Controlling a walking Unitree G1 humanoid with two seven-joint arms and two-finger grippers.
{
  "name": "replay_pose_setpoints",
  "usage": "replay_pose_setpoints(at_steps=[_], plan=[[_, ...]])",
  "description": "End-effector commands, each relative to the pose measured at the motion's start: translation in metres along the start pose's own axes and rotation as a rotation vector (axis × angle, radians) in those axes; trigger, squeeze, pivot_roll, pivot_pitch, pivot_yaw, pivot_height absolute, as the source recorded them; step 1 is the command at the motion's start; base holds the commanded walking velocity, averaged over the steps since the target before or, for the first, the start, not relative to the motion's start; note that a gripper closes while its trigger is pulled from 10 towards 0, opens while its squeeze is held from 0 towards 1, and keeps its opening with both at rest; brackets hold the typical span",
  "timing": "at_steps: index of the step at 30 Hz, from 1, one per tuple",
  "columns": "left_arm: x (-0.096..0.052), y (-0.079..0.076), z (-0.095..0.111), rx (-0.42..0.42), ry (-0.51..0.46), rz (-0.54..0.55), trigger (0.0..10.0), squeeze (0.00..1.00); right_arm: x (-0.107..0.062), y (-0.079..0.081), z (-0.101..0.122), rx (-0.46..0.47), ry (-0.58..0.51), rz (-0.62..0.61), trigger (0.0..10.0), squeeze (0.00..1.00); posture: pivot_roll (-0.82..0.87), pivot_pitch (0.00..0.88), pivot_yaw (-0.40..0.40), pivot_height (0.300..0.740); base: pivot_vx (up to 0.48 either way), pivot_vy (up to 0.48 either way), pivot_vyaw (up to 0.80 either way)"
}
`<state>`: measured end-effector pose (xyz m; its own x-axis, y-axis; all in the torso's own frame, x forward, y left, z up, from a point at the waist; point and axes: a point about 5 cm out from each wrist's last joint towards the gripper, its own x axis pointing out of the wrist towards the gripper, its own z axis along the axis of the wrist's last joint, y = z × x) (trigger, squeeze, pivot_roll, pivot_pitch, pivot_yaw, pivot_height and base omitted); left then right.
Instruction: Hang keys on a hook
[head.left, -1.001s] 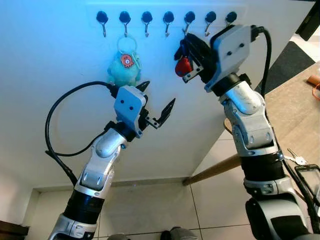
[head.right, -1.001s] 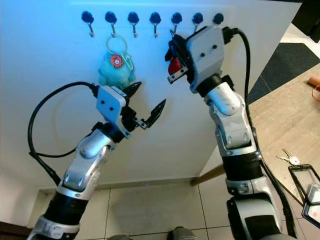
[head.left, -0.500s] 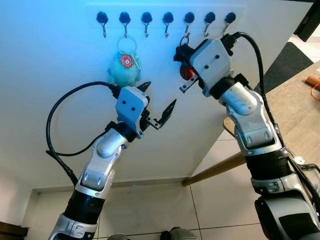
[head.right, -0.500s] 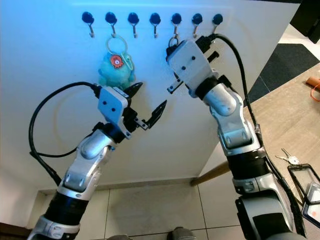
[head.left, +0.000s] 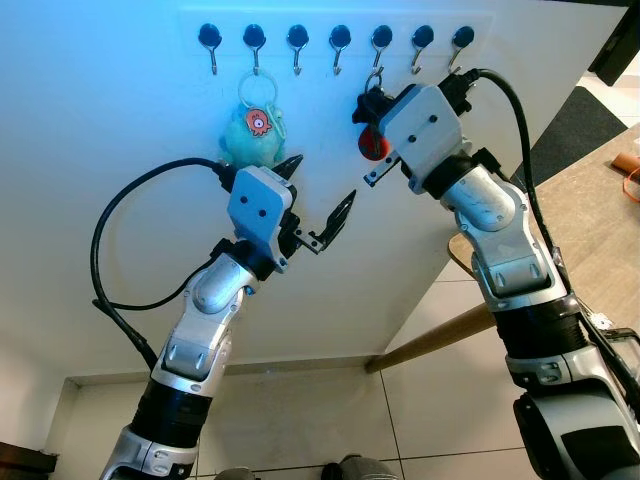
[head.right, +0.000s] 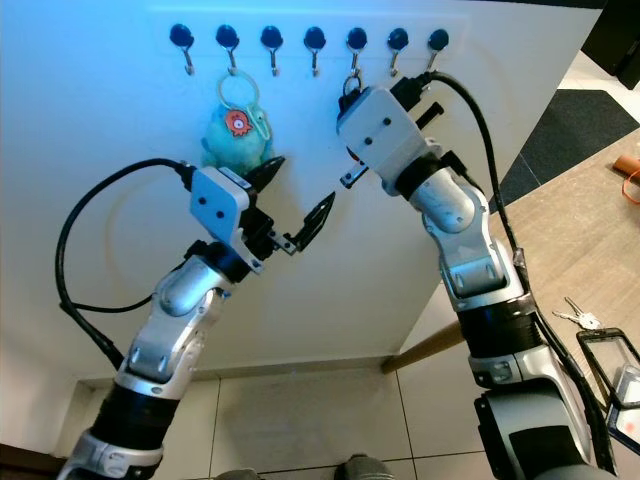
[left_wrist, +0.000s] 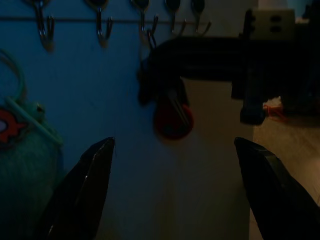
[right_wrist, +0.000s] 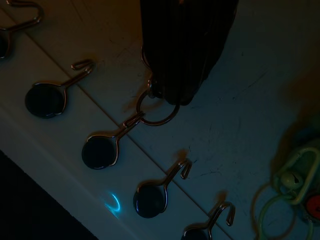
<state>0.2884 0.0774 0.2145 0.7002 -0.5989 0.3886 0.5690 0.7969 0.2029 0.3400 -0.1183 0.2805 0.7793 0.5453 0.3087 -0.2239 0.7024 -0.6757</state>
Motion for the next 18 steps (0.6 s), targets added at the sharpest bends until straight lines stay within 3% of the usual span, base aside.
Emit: replay_pose_setpoints(at_steps=[1,10,11,12,13,14,15,16,18], plan=[[0.005,-0.002,0.01,-0.032,-0.049,-0.003,10.0,0.0,-0.003,0.015,-0.015,0.028,0.065,0.066,10.0,0.0,0.05,0.098,-0.058,0.74,0.0,0.0,0.0],[0.012,-0.003,0.022,-0.045,-0.092,-0.009,10.0,0.0,-0.003,0.016,-0.015,0.053,0.061,0.055,10.0,0.0,0.05,0.097,-0.056,0.74,0.0,0.0,0.0],[0.012,-0.003,0.022,-0.046,-0.089,-0.011,10.0,0.0,-0.003,0.016,-0.014,0.068,0.055,0.048,10.0,0.18,0.05,0.097,-0.056,0.74,0.0,0.0,0.0],[0.011,-0.004,0.021,-0.046,-0.087,-0.012,10.0,0.0,-0.003,0.015,-0.014,0.077,0.051,0.044,10.0,0.18,0.05,0.097,-0.056,0.74,0.0,0.0,0.0],[0.011,-0.004,0.021,-0.046,-0.086,-0.012,10.0,0.0,-0.003,0.015,-0.013,0.083,0.046,0.041,10.0,0.76,0.05,0.097,-0.056,0.74,0.0,0.0,0.0],[0.011,-0.004,0.021,-0.046,-0.086,-0.012,10.0,0.0,-0.003,0.015,-0.013,0.085,0.043,0.038,10.0,0.85,0.05,0.097,-0.056,0.74,0.0,0.0,0.0],[0.011,-0.004,0.021,-0.046,-0.086,-0.012,10.0,0.0,-0.003,0.015,-0.013,0.085,0.043,0.038,10.0,0.85,0.05,0.097,-0.056,0.74,0.0,0.0,0.0],[0.011,-0.004,0.021,-0.046,-0.085,-0.012,10.0,0.0,-0.002,0.014,-0.012,0.088,0.039,0.035,10.0,1.0,0.05,0.097,-0.056,0.74,0.0,0.0,0.0],[0.011,-0.004,0.021,-0.046,-0.085,-0.012,10.0,0.0,-0.002,0.014,-0.012,0.088,0.039,0.035,10.0,1.0,0.05,0.097,-0.056,0.74,0.0,0.0,0.0]])
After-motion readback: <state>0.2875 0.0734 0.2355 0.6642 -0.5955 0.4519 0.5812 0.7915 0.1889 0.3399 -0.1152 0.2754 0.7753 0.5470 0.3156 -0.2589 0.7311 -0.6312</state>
